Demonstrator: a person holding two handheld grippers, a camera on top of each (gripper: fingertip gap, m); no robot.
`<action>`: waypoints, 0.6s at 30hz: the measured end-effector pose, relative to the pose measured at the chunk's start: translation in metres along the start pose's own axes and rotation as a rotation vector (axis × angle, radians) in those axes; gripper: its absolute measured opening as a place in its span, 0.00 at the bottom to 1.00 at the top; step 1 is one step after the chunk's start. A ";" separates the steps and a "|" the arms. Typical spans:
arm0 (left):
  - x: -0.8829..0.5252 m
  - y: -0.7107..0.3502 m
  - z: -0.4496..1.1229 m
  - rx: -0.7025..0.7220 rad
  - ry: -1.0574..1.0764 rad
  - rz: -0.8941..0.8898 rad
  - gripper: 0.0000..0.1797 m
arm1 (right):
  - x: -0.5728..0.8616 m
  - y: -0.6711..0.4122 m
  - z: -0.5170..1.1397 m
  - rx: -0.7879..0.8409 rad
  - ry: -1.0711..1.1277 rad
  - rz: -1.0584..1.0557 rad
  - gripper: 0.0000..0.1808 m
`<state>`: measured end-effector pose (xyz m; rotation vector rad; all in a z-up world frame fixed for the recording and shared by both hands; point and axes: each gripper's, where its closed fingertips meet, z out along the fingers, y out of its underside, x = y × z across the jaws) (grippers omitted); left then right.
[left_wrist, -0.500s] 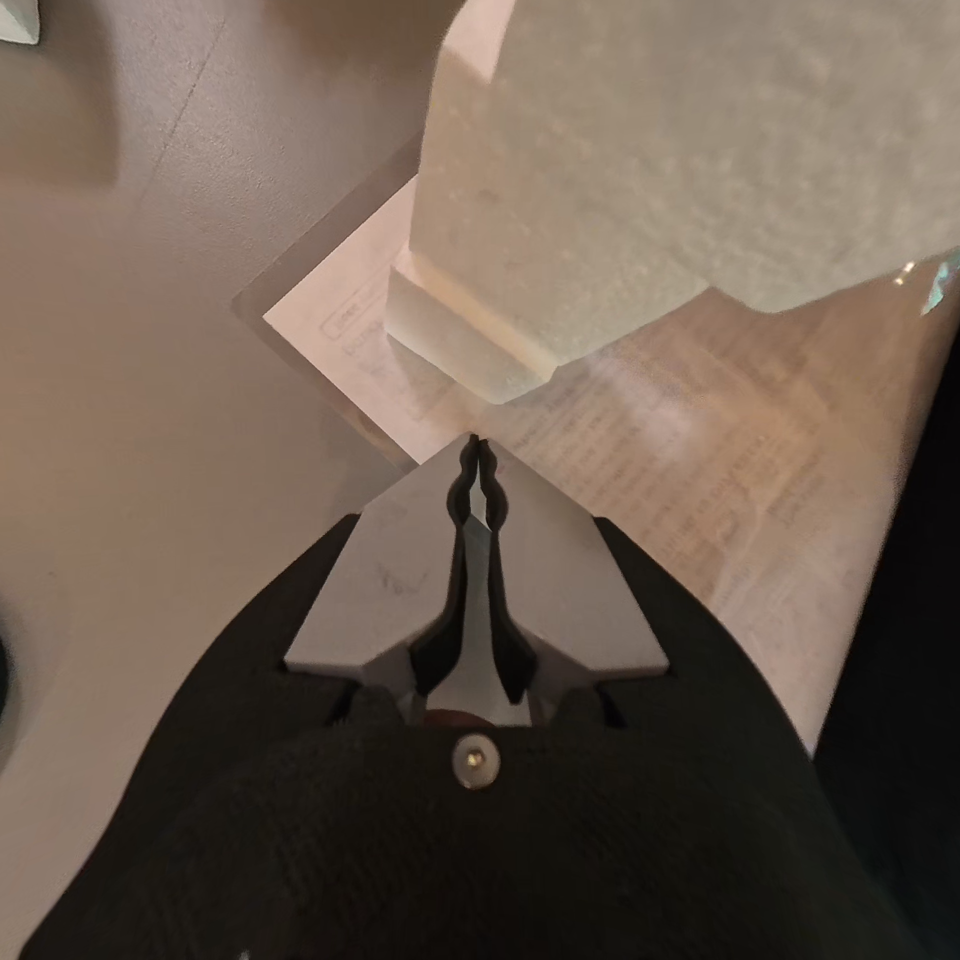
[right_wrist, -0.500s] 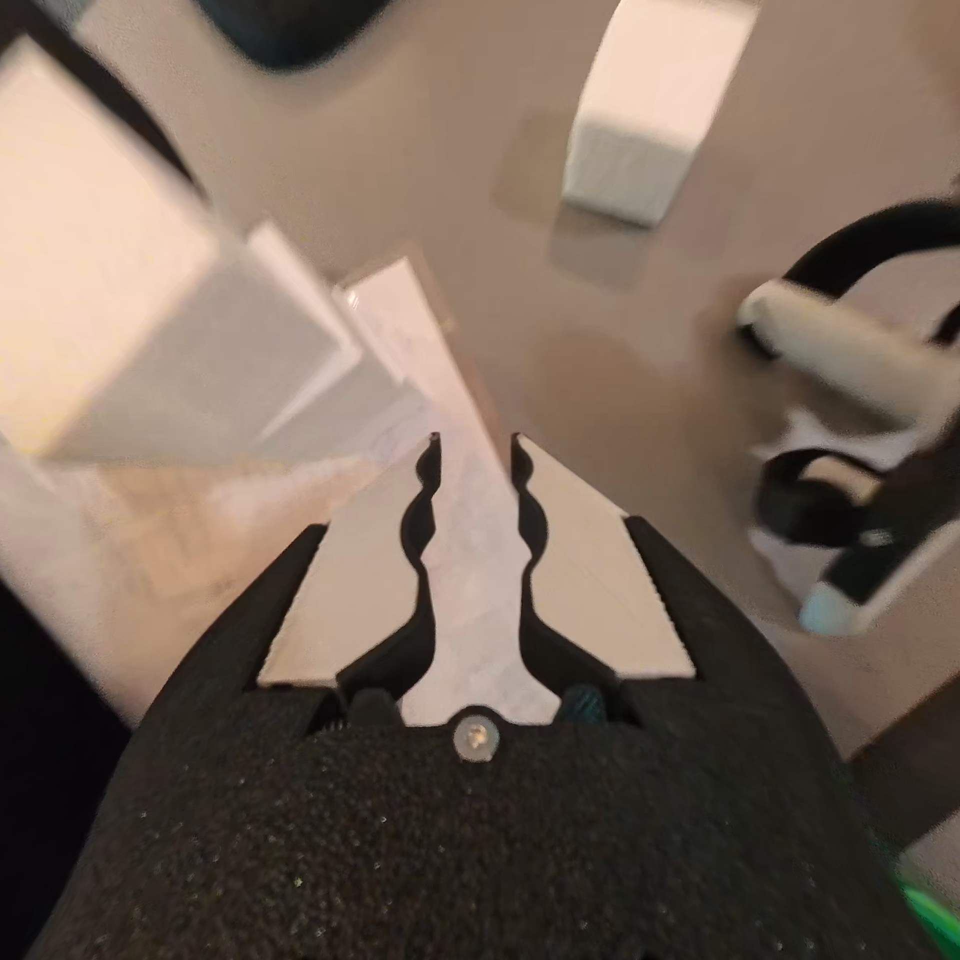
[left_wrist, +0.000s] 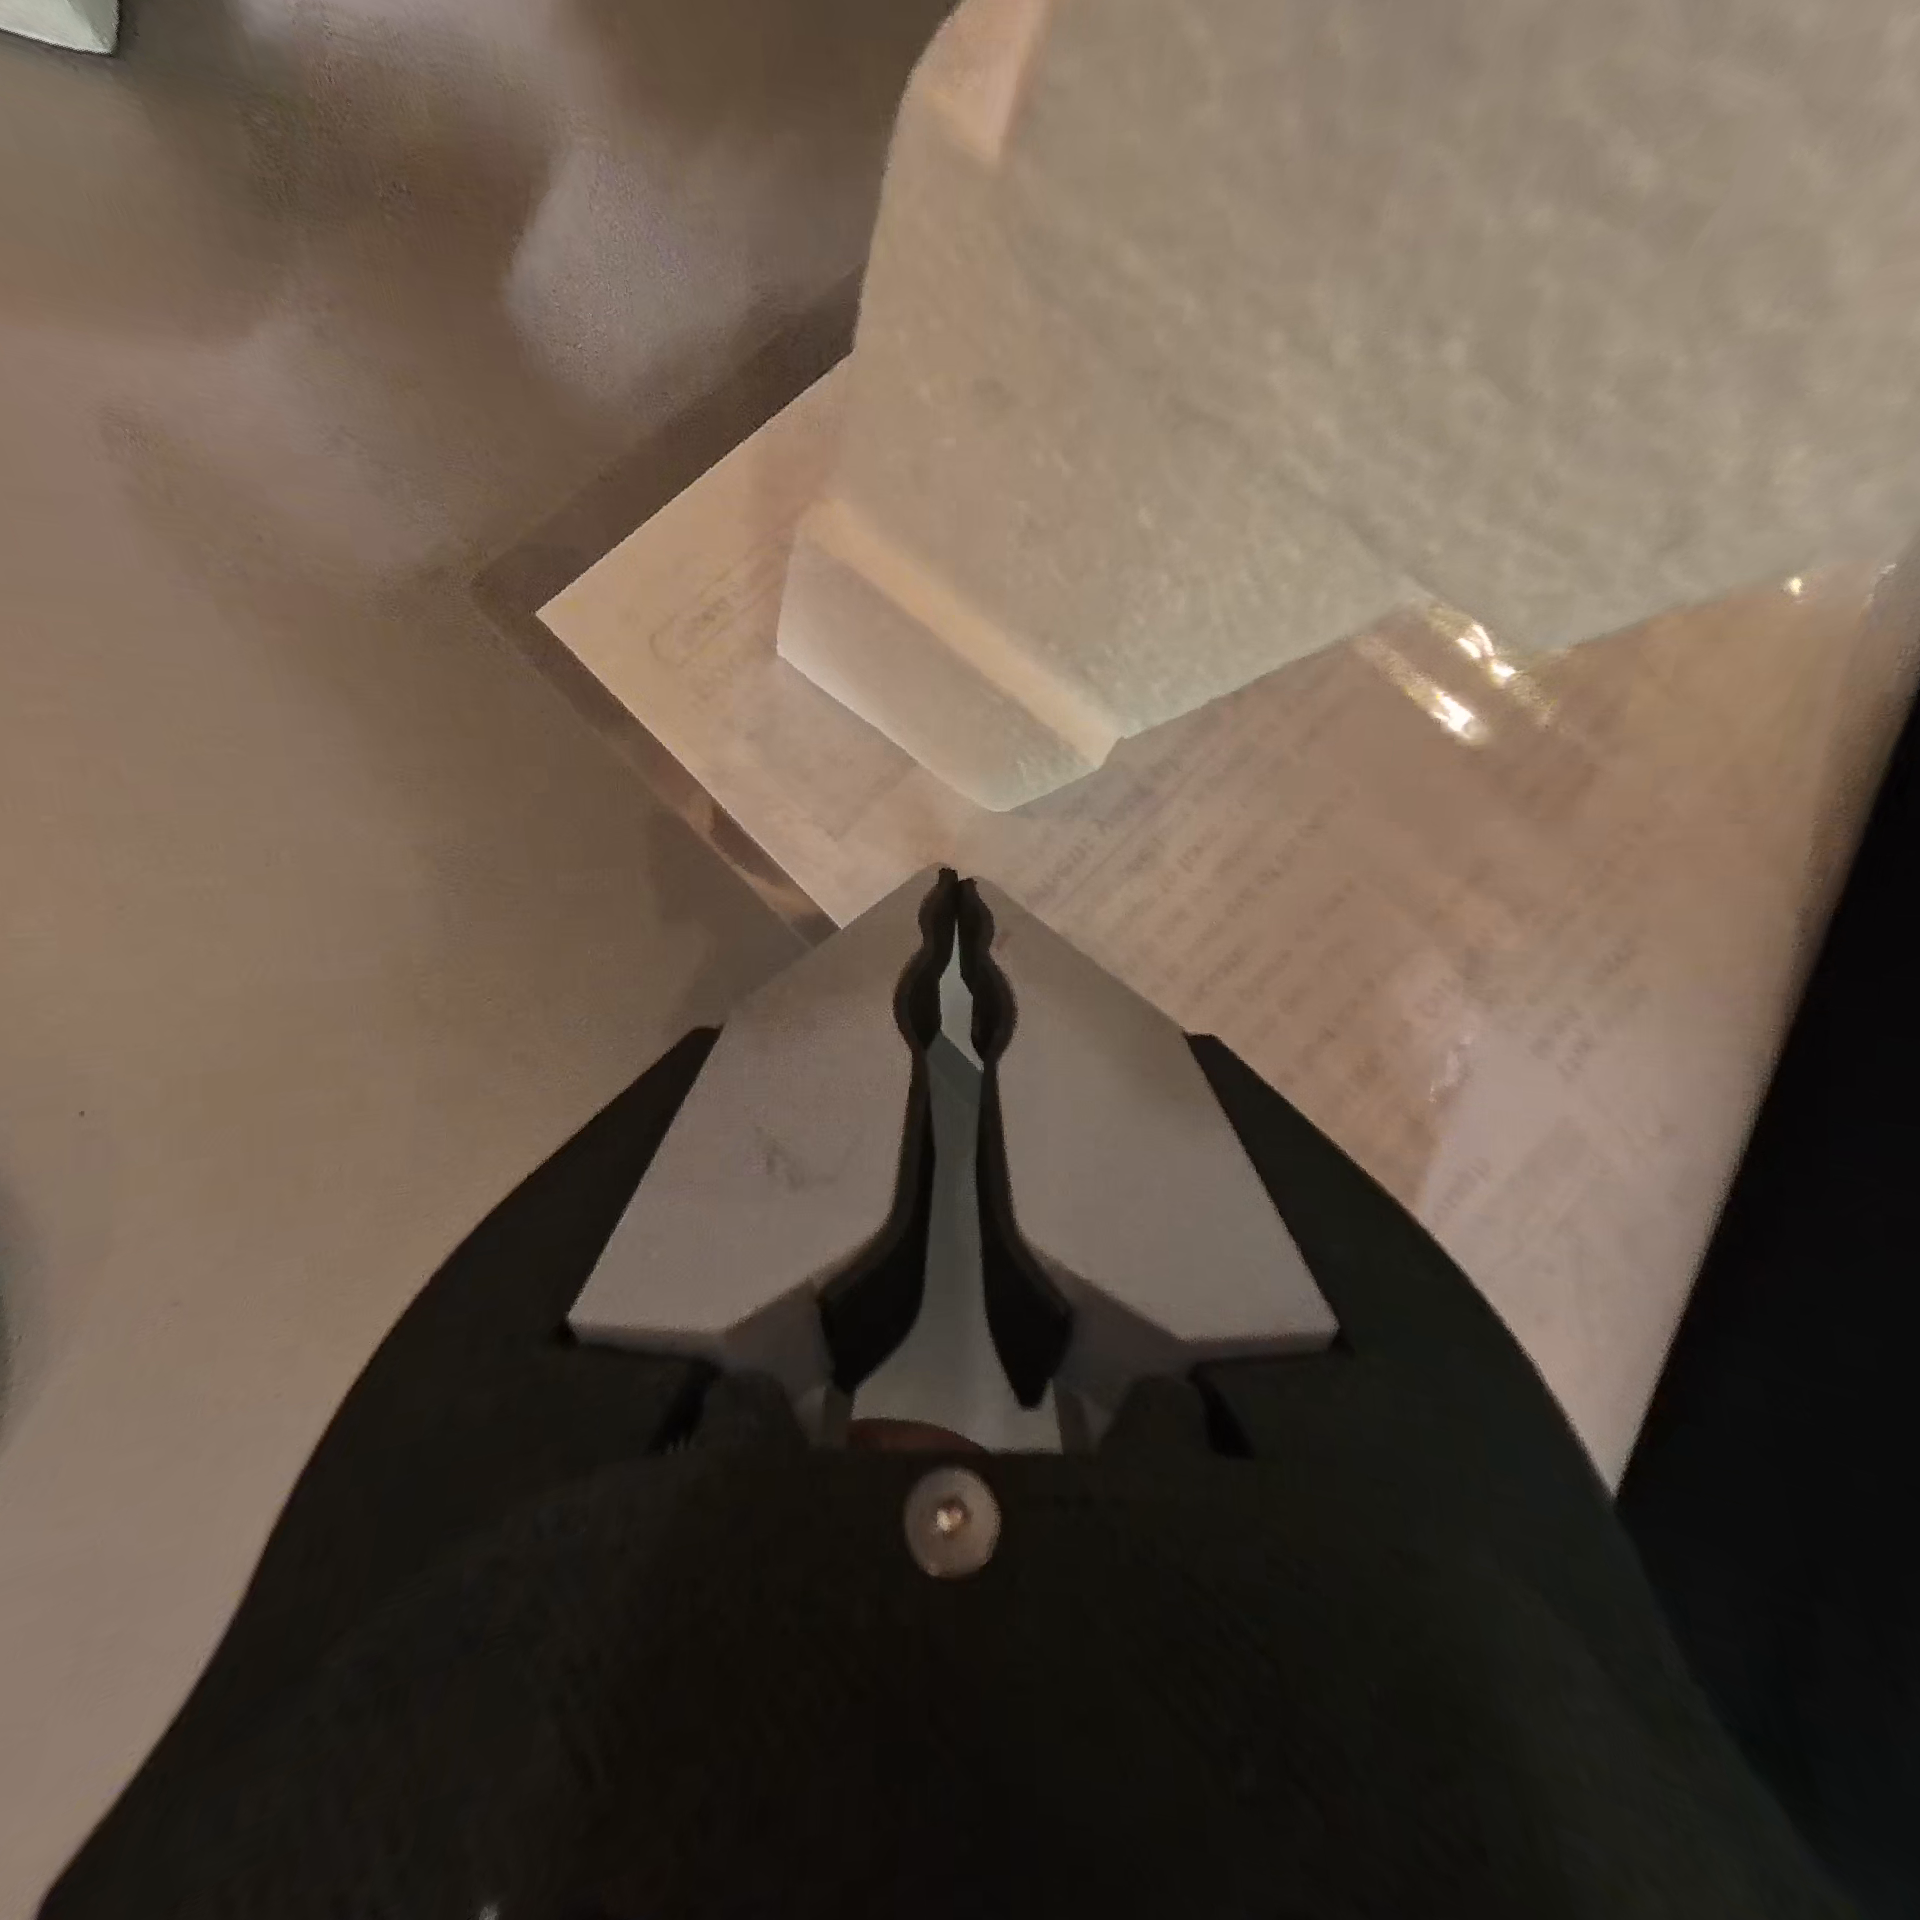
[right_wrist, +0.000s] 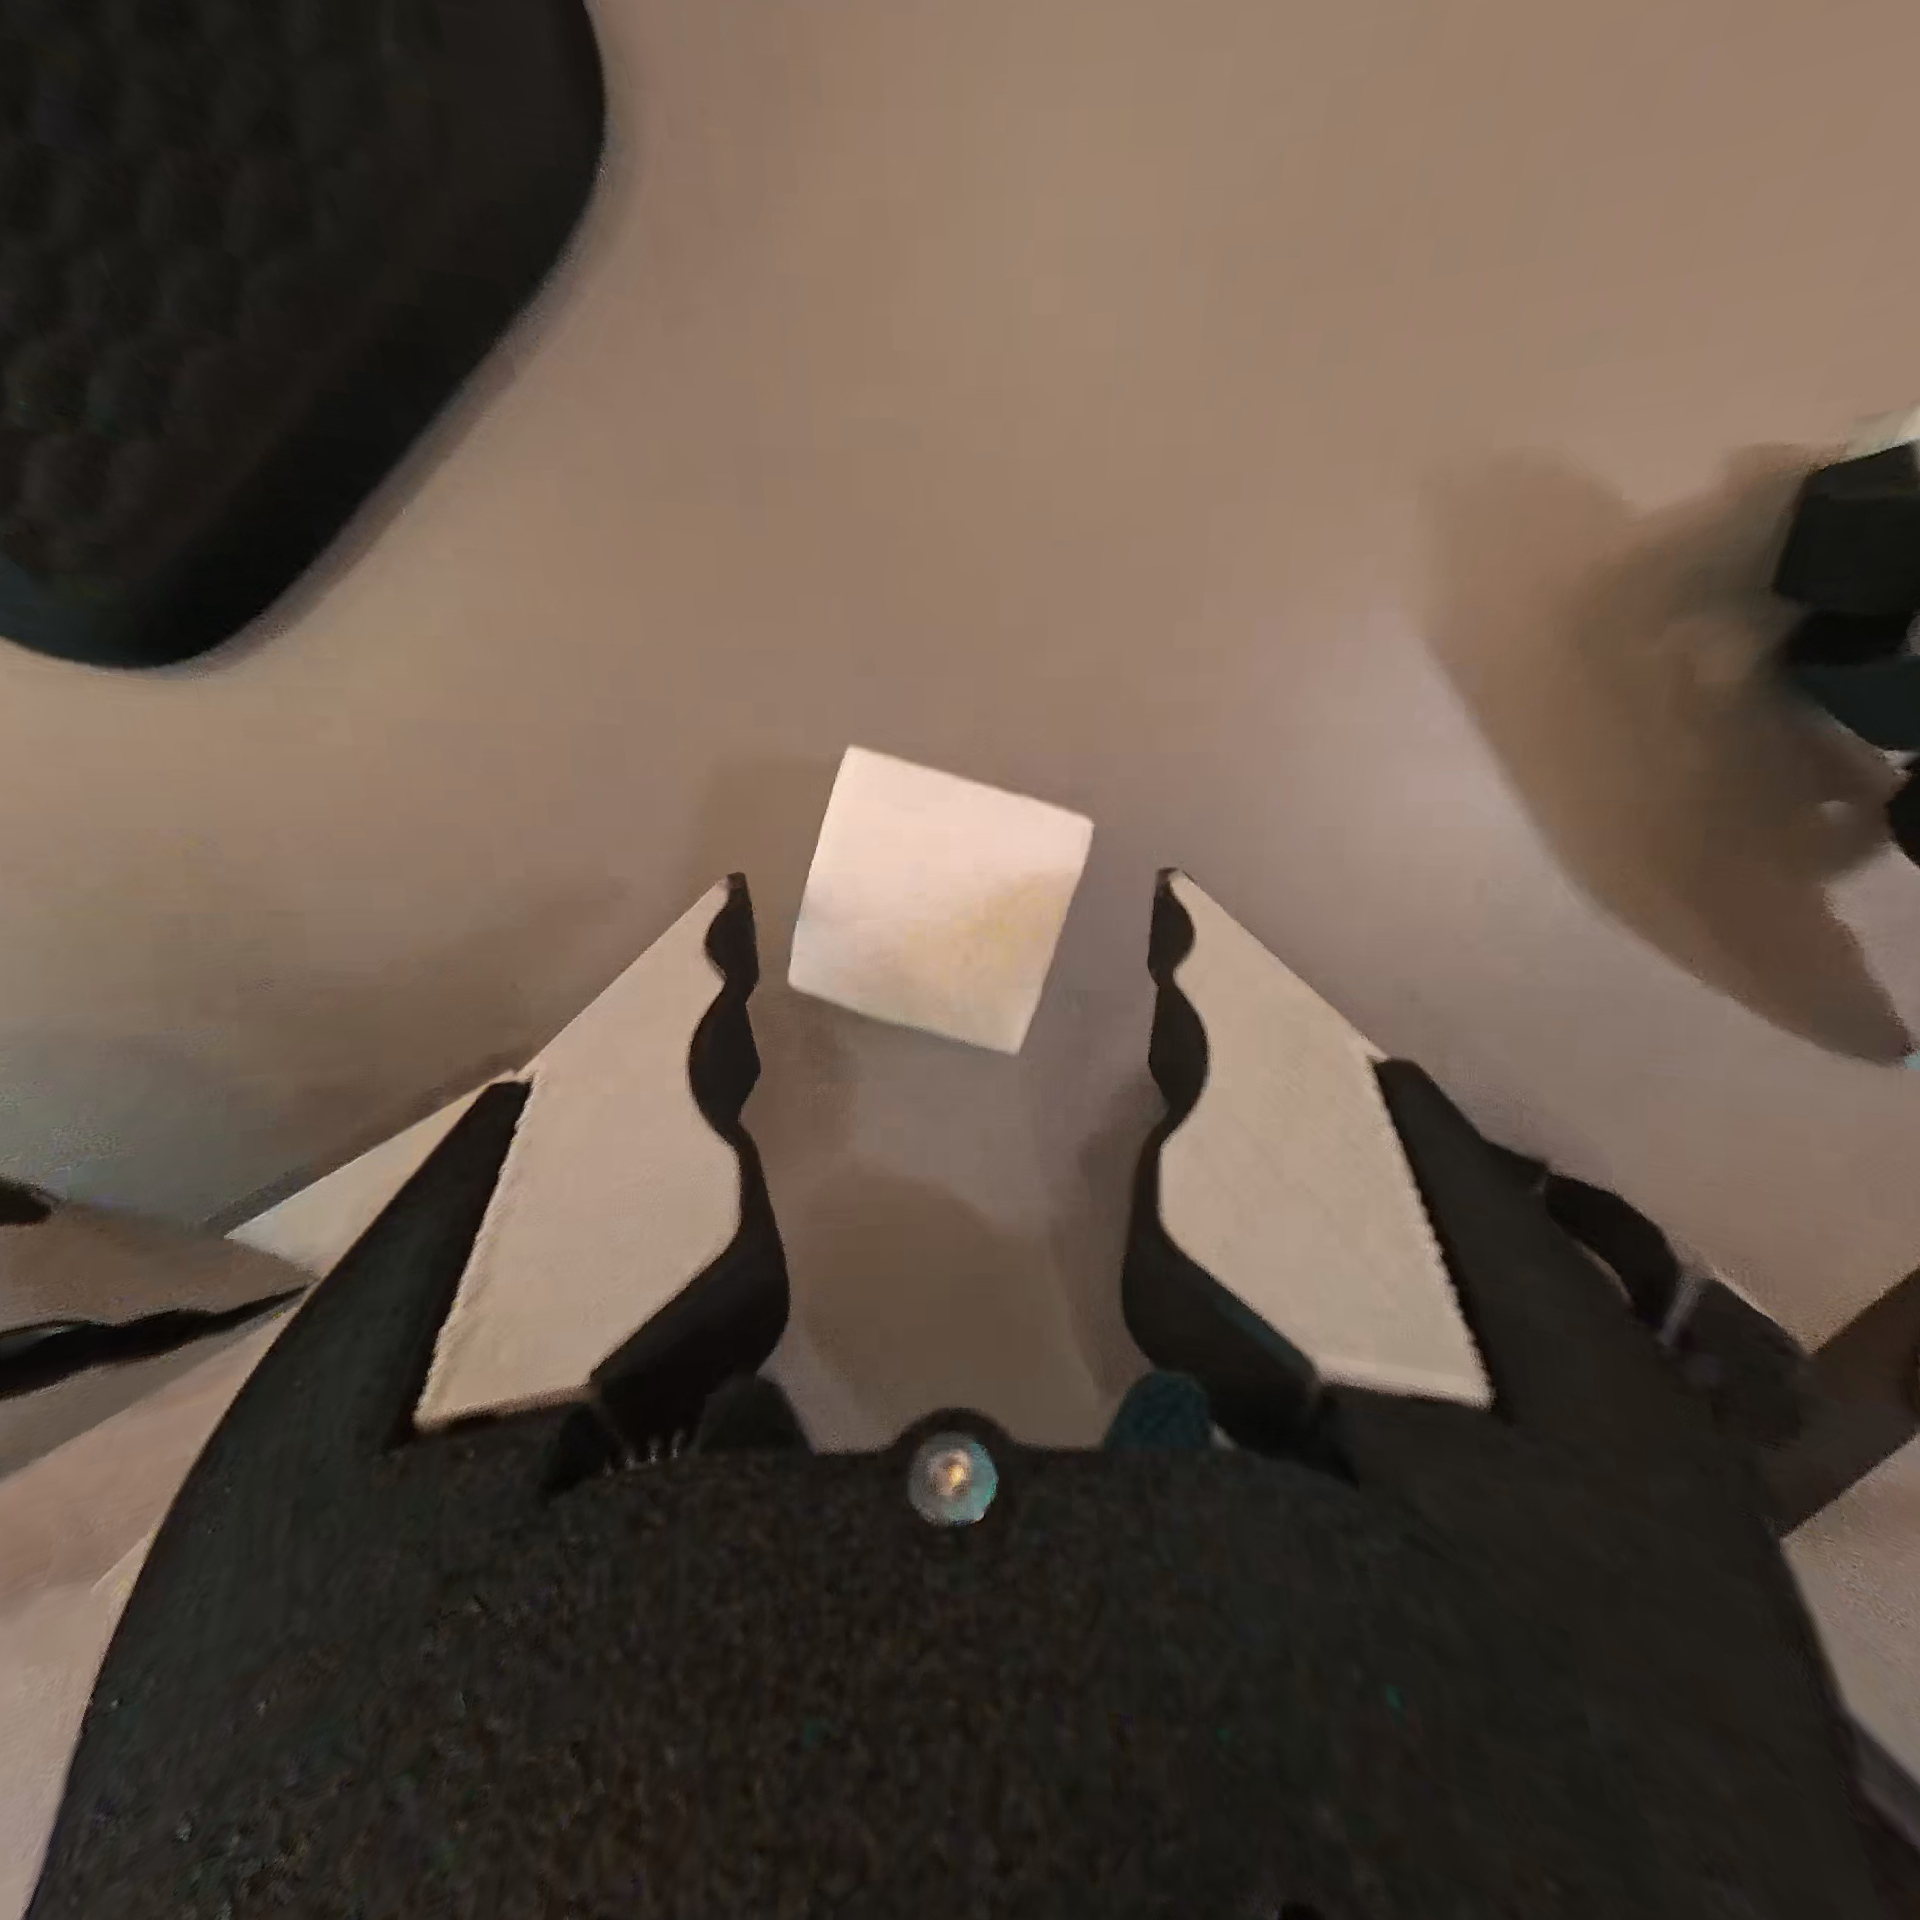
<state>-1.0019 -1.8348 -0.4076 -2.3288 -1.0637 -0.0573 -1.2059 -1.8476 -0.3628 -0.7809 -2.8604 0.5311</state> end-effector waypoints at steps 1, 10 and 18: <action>0.000 0.000 0.000 0.001 -0.002 -0.004 0.00 | -0.001 0.001 0.008 -0.034 -0.003 -0.003 0.42; 0.000 0.000 0.000 0.000 -0.019 0.003 0.00 | -0.018 -0.006 -0.011 -0.017 -0.115 -0.028 0.35; 0.000 0.000 0.000 -0.002 -0.021 0.027 0.00 | -0.062 0.006 -0.151 0.123 -0.318 -0.318 0.35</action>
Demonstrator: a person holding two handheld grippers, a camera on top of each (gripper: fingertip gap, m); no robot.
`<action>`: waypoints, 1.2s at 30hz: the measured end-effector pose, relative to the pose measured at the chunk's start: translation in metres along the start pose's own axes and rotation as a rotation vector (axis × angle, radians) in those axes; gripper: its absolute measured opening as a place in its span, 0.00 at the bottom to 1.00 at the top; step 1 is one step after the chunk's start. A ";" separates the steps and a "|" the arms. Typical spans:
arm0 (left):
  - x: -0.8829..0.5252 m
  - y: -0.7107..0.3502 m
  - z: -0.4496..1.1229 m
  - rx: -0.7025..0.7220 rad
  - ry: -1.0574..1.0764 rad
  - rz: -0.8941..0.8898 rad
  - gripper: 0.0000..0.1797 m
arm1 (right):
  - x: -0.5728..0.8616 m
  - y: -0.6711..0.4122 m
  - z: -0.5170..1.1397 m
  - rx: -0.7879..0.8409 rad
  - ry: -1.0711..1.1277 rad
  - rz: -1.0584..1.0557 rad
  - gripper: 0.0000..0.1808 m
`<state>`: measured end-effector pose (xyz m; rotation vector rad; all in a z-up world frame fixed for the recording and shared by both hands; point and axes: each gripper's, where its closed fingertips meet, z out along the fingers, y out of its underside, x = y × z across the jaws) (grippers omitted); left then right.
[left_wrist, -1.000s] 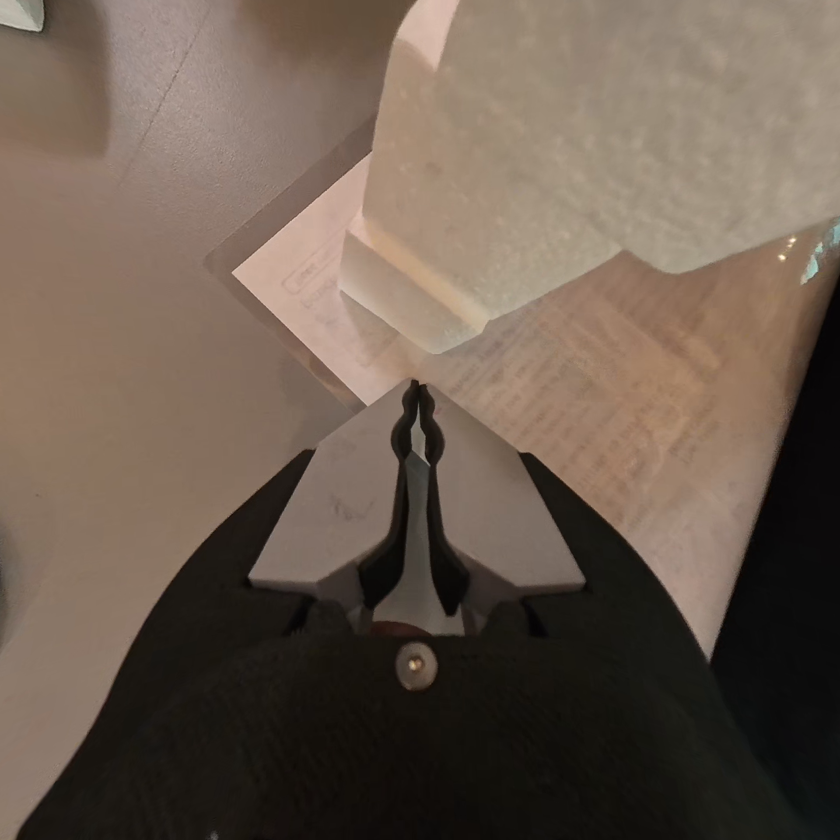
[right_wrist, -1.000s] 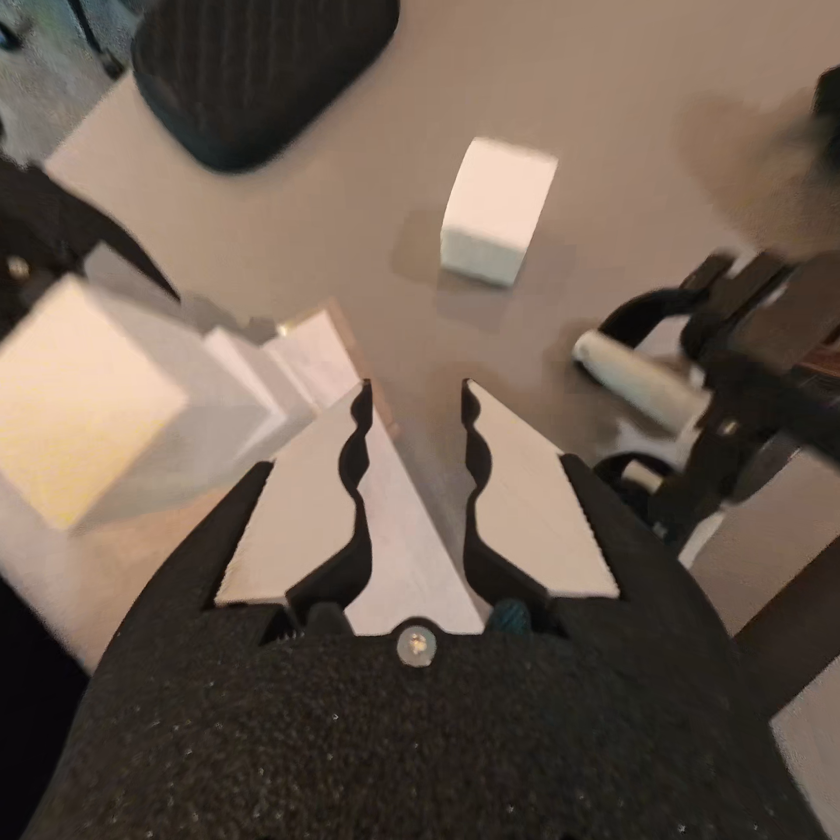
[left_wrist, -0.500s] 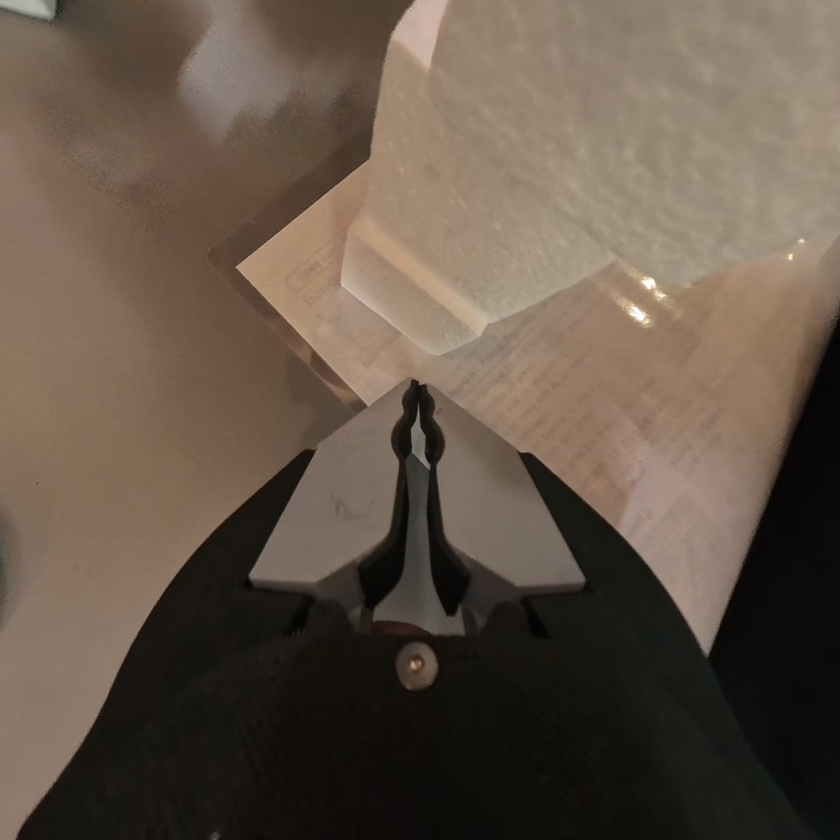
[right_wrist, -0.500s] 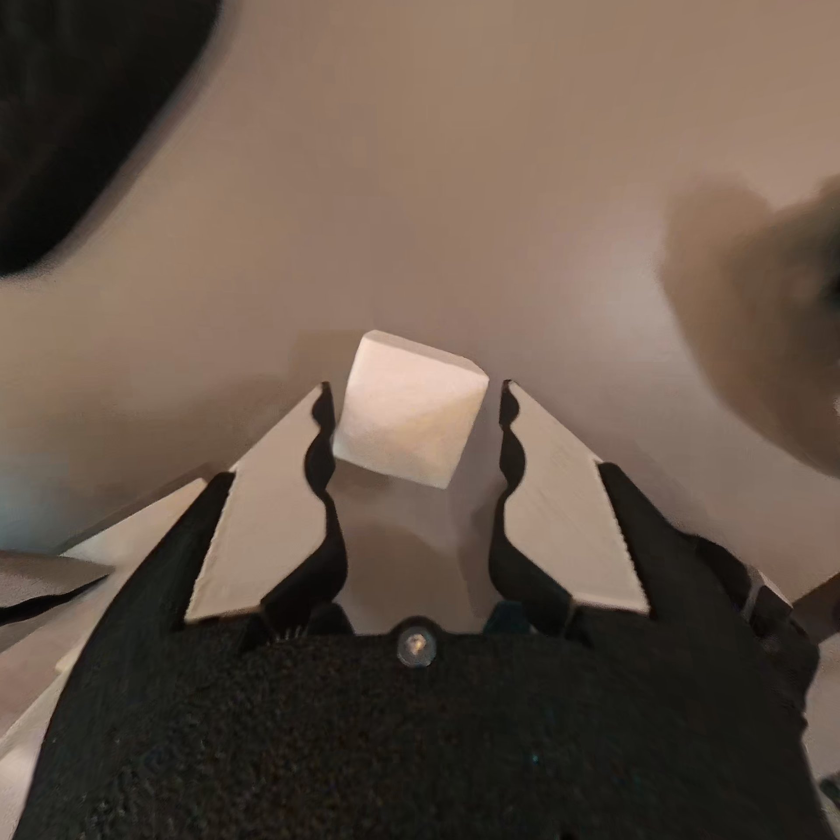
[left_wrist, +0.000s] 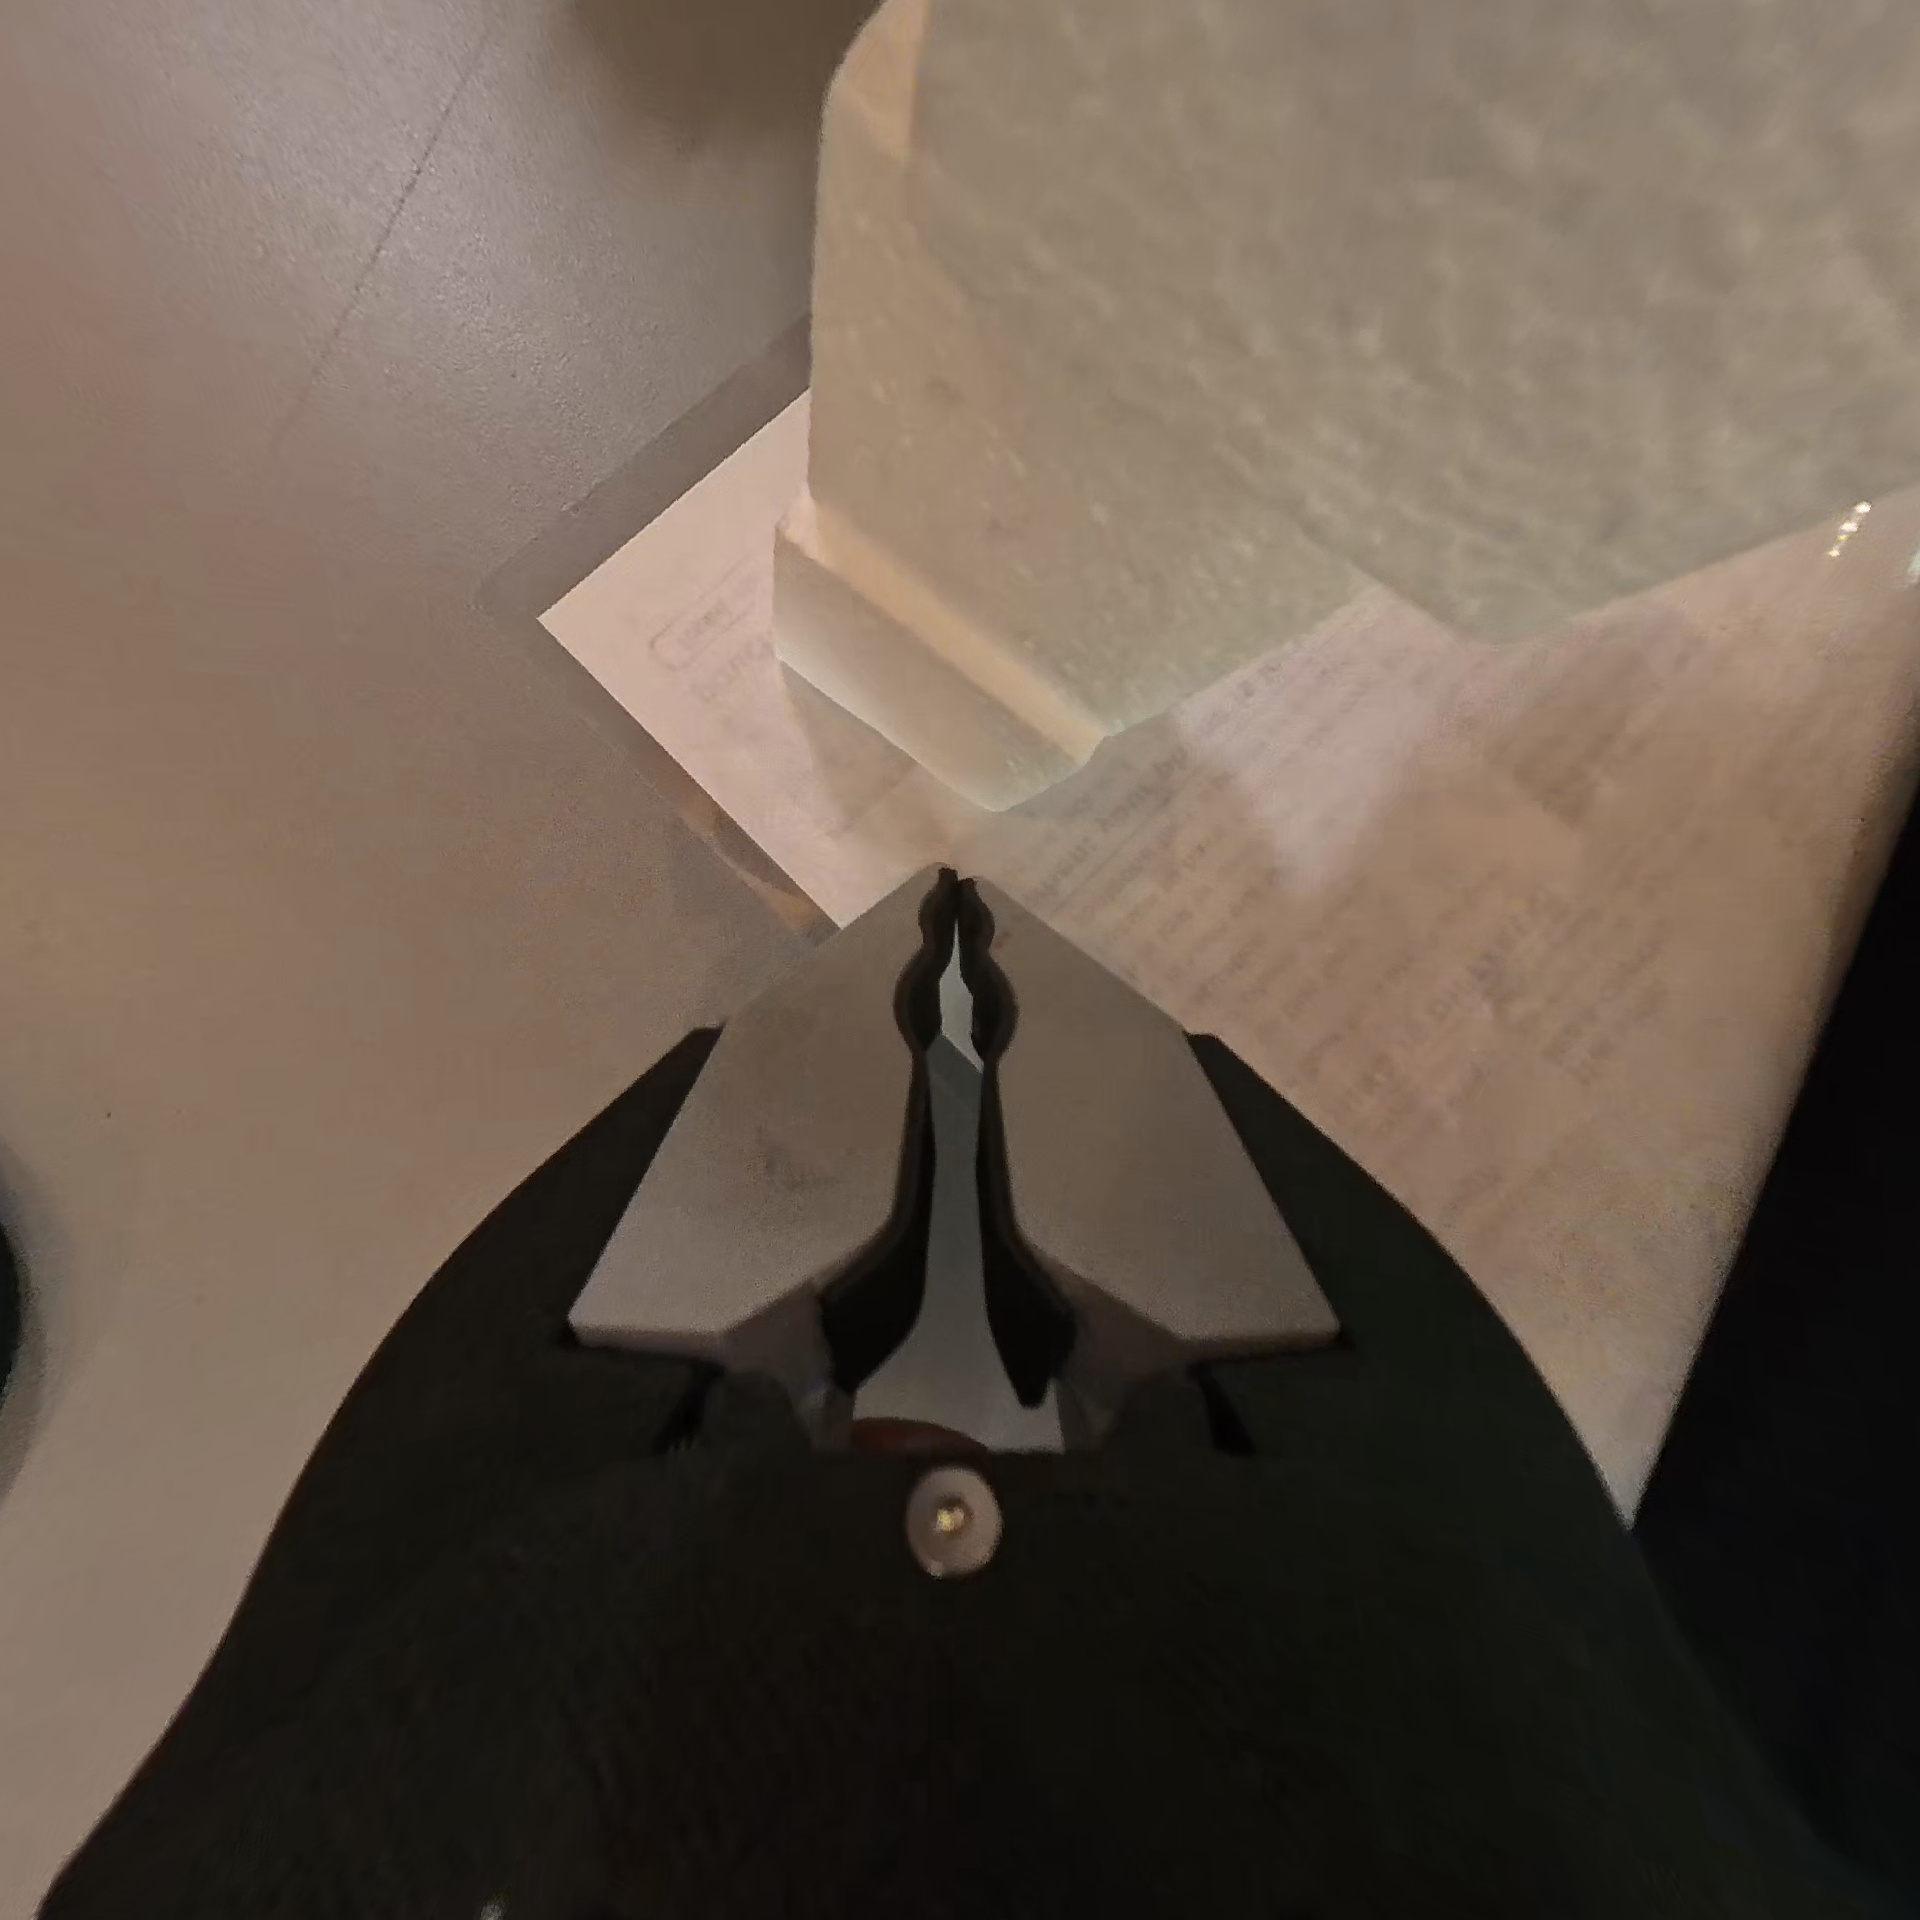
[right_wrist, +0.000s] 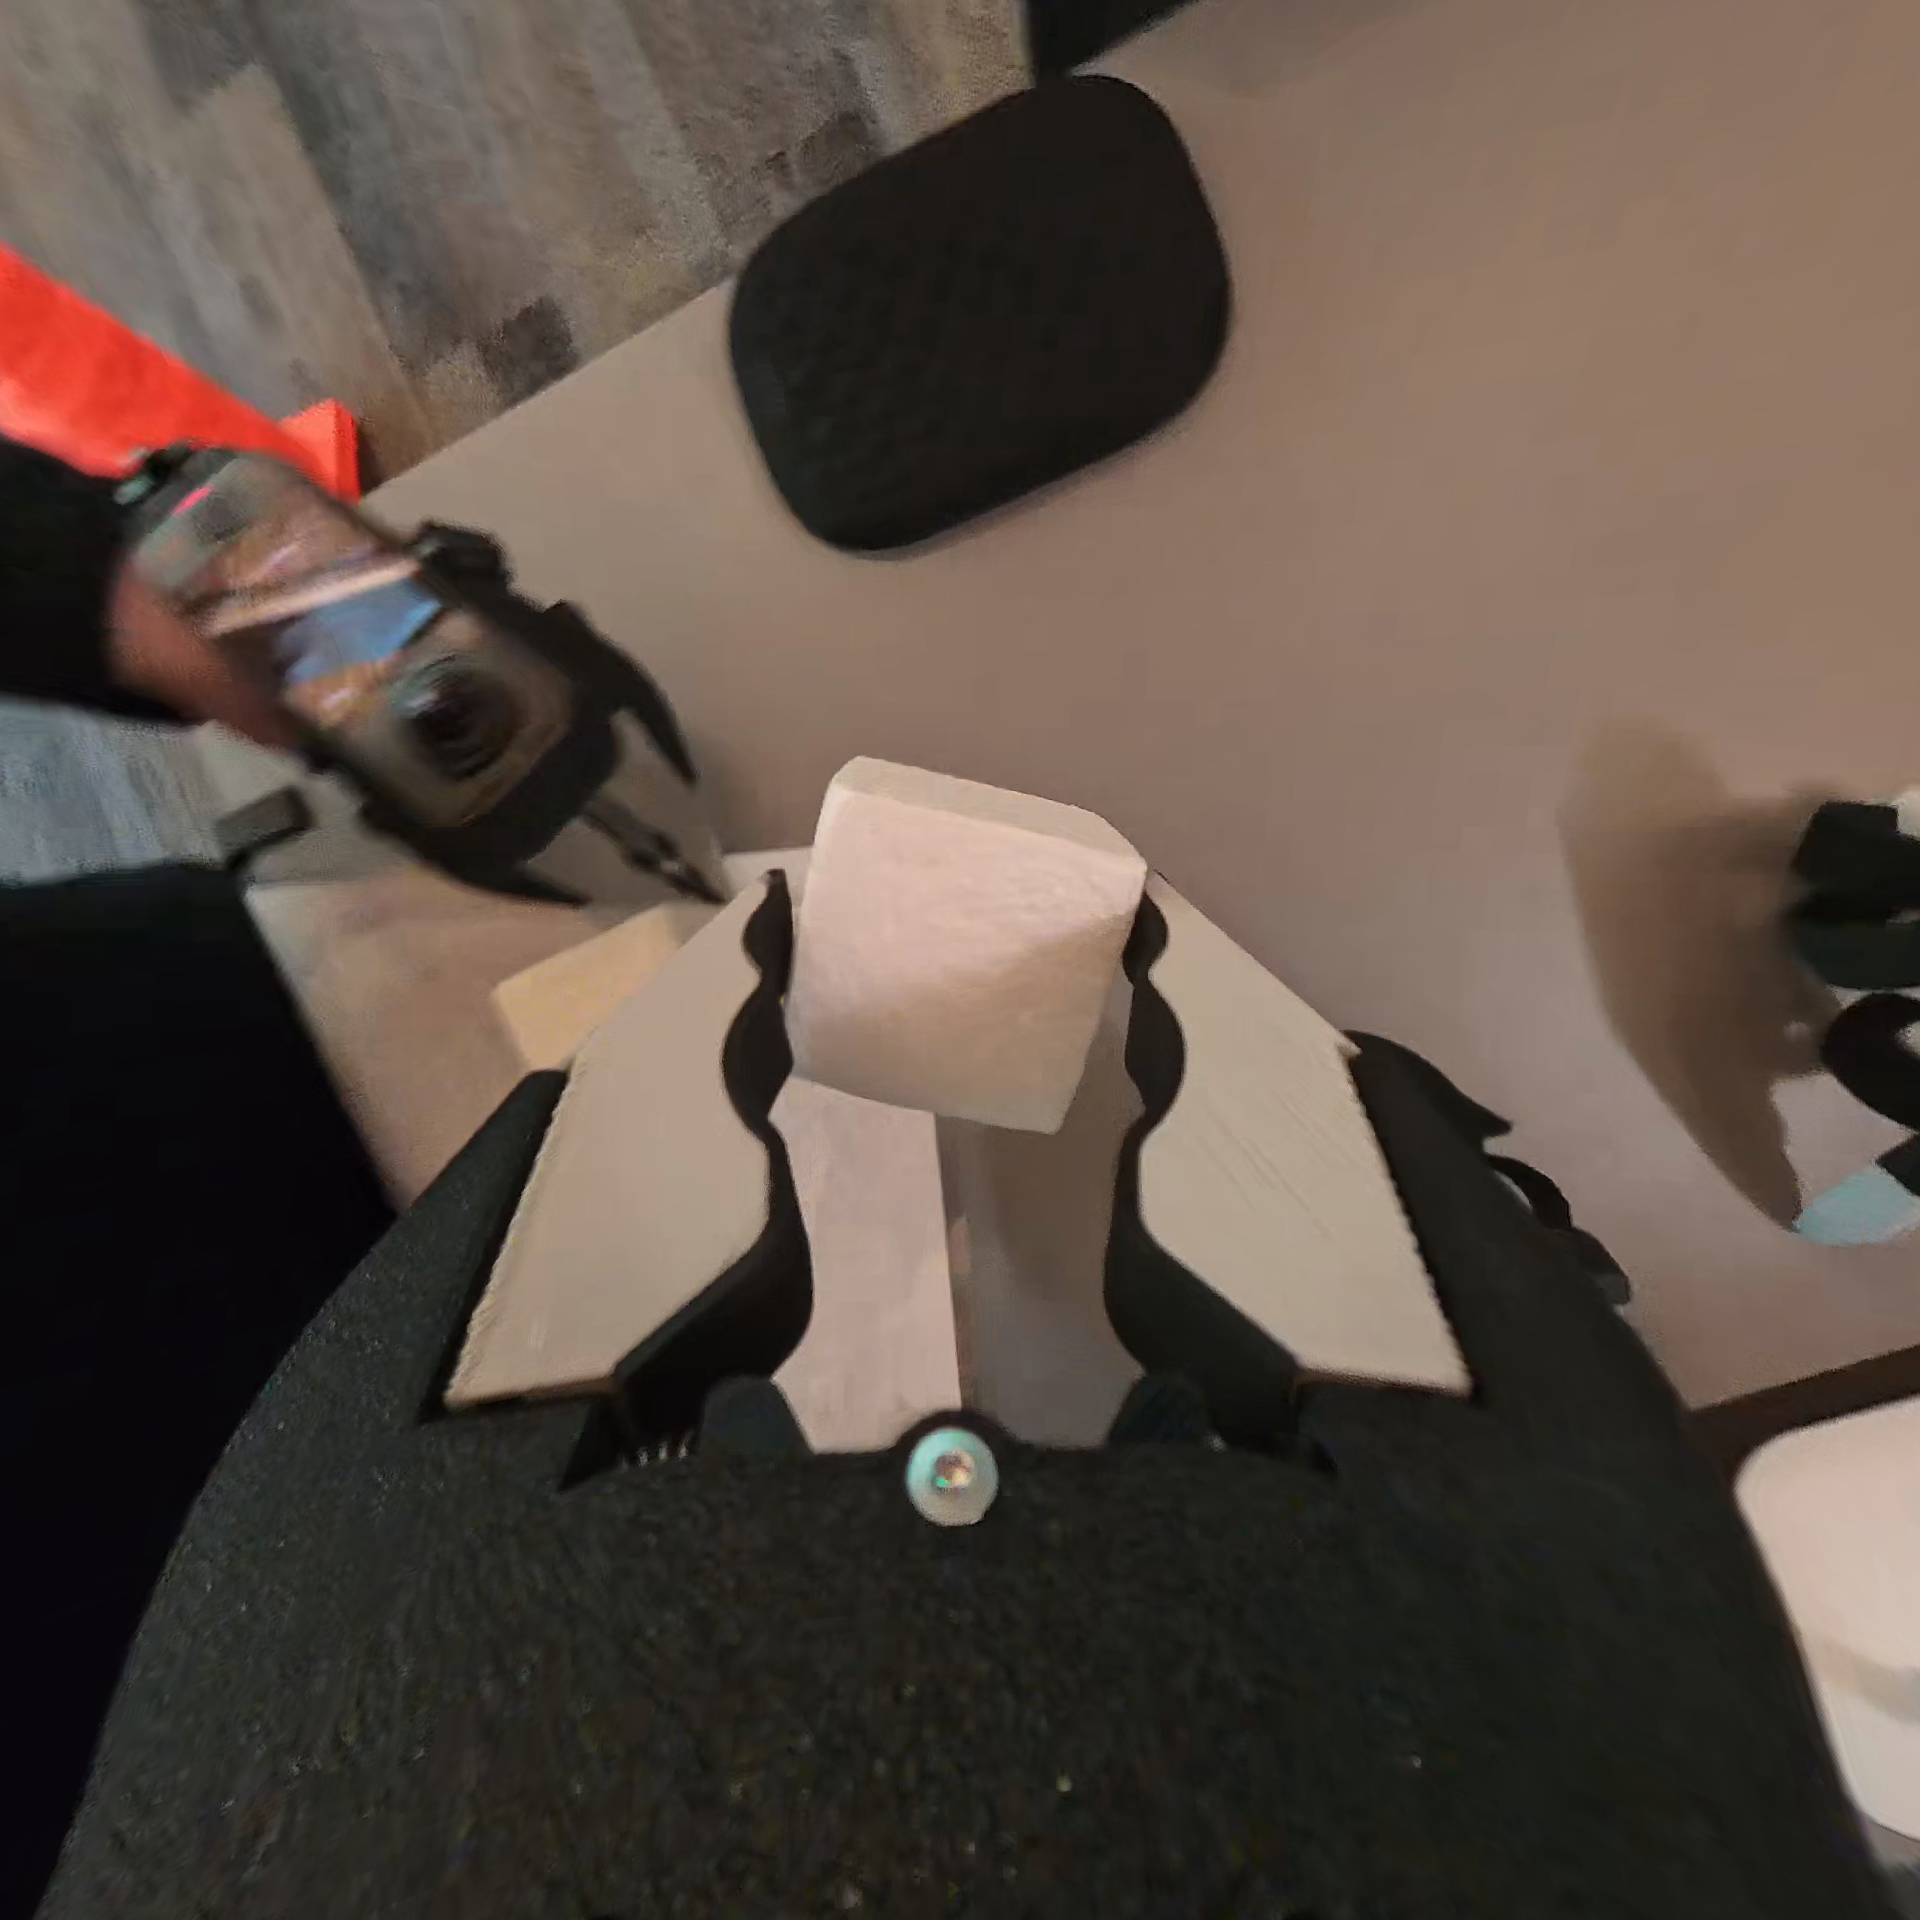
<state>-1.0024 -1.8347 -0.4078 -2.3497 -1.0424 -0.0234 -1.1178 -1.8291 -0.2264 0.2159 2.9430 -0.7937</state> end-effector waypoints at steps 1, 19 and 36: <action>0.000 0.000 0.000 -0.001 0.002 0.000 0.00 | -0.011 0.001 -0.010 -0.007 -0.017 -0.034 0.35; 0.000 0.000 0.000 0.020 -0.008 -0.015 0.00 | -0.085 0.035 0.007 -0.267 -0.033 -0.458 0.35; 0.000 0.000 0.000 0.019 -0.002 -0.017 0.00 | -0.078 0.027 -0.037 0.033 0.079 -0.250 0.41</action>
